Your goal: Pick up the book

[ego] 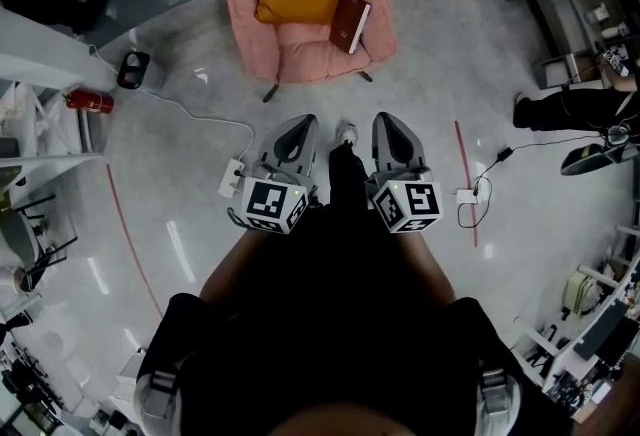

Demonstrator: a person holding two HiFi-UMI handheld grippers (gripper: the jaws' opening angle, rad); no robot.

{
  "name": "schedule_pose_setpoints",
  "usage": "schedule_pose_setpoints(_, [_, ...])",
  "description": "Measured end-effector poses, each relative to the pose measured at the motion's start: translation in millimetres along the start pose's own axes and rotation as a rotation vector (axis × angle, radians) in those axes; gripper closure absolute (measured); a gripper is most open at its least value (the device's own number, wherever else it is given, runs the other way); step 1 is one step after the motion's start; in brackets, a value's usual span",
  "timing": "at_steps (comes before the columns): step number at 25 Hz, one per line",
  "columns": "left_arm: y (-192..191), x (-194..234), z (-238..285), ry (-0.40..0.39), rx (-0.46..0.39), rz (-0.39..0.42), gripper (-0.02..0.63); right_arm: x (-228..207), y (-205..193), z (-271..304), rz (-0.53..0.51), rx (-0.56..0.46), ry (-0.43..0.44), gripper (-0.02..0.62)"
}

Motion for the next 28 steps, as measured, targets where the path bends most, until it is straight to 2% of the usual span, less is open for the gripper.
schedule_pose_setpoints(9, [11,20,75,-0.002,0.018,0.011,0.598,-40,31,65,-0.010,-0.015,0.013,0.602])
schedule_pose_setpoints(21, [33,37,183,0.041,0.045,0.027,0.598,-109,82,145,-0.001,0.025,0.040,0.603])
schedule_pose_setpoints(28, [43,35,235,0.058,0.057,0.036,0.597,-147,103,172,0.011,0.047,0.044,0.603])
Point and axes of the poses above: the fingertips, and each gripper's own axes: z forward along the fingers, x to its left, y out of its top, the point moved 8 cm from there along -z, backward along the fingers, and after that the axes turned 13 degrees about z, right-handed, at the moved point
